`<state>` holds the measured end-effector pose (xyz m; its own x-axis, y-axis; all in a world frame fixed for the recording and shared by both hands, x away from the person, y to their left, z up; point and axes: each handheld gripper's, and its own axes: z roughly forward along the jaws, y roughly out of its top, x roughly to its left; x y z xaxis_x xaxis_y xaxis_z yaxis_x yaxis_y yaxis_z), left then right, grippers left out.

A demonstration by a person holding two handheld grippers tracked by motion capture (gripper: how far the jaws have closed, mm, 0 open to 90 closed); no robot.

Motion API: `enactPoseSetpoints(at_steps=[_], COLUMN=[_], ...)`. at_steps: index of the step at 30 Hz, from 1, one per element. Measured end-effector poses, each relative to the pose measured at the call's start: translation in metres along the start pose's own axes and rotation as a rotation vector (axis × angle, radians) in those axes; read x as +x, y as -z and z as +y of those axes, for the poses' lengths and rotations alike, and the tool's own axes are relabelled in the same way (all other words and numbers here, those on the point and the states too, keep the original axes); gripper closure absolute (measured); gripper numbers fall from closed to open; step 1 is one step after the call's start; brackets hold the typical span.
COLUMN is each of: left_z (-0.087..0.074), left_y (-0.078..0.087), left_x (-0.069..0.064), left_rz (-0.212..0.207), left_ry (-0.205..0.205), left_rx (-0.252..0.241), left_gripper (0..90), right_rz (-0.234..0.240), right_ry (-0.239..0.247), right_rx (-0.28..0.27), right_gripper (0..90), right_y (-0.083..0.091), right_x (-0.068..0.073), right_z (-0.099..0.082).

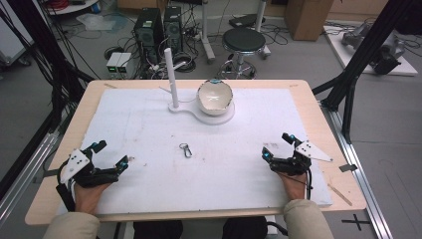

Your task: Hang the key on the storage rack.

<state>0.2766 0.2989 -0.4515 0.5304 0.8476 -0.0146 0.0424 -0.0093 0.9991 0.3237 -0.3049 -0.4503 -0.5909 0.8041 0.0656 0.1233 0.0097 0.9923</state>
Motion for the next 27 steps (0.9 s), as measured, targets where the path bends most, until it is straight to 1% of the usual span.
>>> enactPoseSetpoints(at_steps=[5,8,11,15,18,19,20,21,24,27], left_z=[0.000,0.000,0.000,0.000,0.001,0.001,0.002,0.003,0.010,0.023], left_y=[0.000,0.000,0.000,0.000,-0.001,-0.002,-0.002,-0.002,-0.003,-0.006], left_x=[0.000,0.000,0.000,0.001,0.002,0.003,0.004,0.005,0.010,0.015], left_rz=[0.001,-0.005,0.000,-0.008,-0.017,-0.025,-0.025,-0.028,-0.037,-0.045], left_ry=[0.002,-0.004,0.003,0.006,0.021,0.019,0.013,0.004,0.033,0.023], left_rx=[-0.003,-0.005,-0.007,-0.006,0.006,0.013,0.017,0.023,0.012,0.024], left_gripper=[1.7,1.7,1.7,1.7,1.7,1.7,1.7,1.7,1.7,1.7], right_rz=[0.000,-0.004,0.001,0.001,-0.001,-0.001,0.000,0.000,-0.001,-0.002], right_ry=[0.002,0.001,0.001,0.002,0.000,0.000,0.001,0.002,0.002,-0.002], right_rx=[-0.001,0.000,0.001,0.001,0.002,0.002,0.001,0.001,0.002,-0.001], right_gripper=[0.5,0.5,0.5,0.5,0.5,0.5,0.5,0.5,0.5,0.5], right_y=[0.000,0.000,0.000,0.000,0.000,0.000,0.000,0.000,0.000,0.000], right_x=[0.000,0.001,0.001,0.001,0.001,0.001,0.001,0.001,0.001,0.000], right_z=[0.000,0.000,0.000,0.000,0.000,0.000,0.000,0.000,0.000,0.000])
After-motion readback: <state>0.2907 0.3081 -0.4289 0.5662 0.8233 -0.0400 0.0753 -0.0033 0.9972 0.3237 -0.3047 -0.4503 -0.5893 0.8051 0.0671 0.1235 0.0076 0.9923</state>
